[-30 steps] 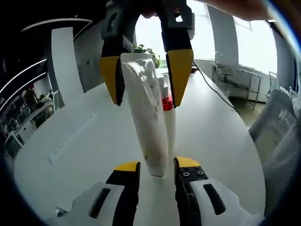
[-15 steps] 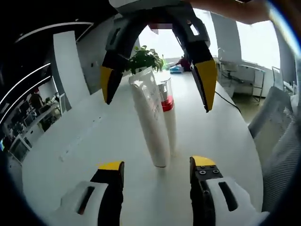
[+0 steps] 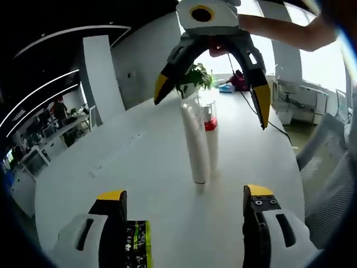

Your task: Arrange the skincare products in the storage area until every visible bottle or jar stands upright without overlapping.

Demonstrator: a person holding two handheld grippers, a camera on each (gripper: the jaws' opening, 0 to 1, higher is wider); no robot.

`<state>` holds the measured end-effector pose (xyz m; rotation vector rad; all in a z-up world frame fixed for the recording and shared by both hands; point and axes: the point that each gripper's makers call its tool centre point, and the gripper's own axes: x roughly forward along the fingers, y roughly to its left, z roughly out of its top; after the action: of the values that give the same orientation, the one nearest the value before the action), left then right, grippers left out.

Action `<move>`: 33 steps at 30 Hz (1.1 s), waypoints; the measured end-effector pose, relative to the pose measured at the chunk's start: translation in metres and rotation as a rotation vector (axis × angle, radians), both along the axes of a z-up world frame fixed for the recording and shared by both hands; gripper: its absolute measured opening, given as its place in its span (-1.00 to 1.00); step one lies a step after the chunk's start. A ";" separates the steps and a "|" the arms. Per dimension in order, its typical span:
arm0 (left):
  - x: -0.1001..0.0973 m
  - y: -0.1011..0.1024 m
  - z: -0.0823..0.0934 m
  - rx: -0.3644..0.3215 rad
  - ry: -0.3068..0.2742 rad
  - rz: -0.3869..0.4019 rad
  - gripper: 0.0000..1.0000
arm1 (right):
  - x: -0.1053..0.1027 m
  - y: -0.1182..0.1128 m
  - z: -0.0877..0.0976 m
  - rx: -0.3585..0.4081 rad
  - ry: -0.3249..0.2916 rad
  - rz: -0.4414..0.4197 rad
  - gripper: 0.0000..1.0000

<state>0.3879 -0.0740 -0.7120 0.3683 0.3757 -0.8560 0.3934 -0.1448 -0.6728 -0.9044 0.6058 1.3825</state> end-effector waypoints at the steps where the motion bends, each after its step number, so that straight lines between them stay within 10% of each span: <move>1: -0.001 0.003 0.001 0.002 0.000 0.006 0.78 | -0.001 -0.001 0.000 0.003 -0.003 -0.003 0.99; 16: -0.027 0.049 0.035 -0.119 -0.001 0.193 0.98 | -0.009 -0.021 0.028 0.264 -0.081 -0.242 0.99; 33: -0.057 0.063 0.051 -0.143 -0.024 0.234 0.98 | -0.036 -0.051 0.029 0.401 -0.125 -0.449 0.99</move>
<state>0.3313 -0.0109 -0.6608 0.1973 0.3258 -0.6448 0.3573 -0.1960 -0.6434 -0.4877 0.3845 0.9831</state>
